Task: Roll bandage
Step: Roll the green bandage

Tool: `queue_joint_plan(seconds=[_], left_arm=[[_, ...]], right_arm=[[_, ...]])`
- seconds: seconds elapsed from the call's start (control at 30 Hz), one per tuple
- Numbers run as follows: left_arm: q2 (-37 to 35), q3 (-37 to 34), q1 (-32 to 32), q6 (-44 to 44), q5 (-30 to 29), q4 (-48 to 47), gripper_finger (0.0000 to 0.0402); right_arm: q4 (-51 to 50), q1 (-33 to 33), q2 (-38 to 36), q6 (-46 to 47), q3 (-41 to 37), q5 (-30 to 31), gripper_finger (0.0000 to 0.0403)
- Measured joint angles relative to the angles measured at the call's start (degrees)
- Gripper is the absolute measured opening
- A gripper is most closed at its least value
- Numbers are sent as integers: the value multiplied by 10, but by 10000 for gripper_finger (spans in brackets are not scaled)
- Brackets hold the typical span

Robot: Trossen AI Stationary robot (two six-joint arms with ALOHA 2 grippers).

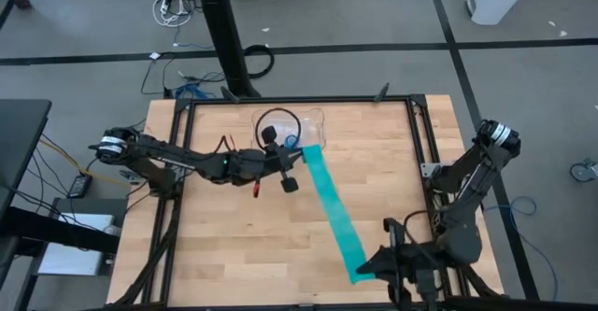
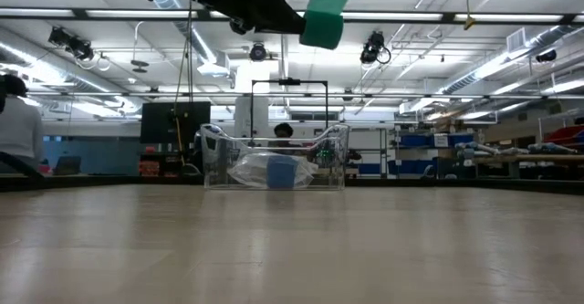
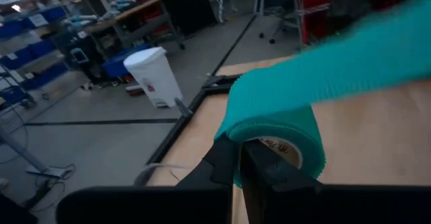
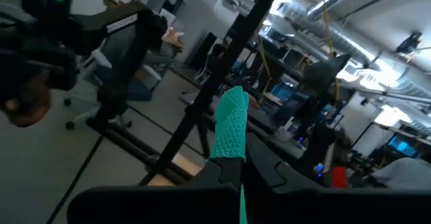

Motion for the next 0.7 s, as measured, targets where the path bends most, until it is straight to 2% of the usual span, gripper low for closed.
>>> queue_joint_plan(seconds=[0.47, 0.6, 0.7], left_arm=[[0, 0, 24, 8, 38, 63, 16], [-1, 8, 24, 6, 57, 58, 16], [-1, 14, 20, 6, 65, 55, 16]], right_arm=[[-18, 33, 100, 132, 0, 12, 2], [-23, 34, 136, 151, 0, 88, 19], [-33, 33, 159, 155, 0, 150, 53]])
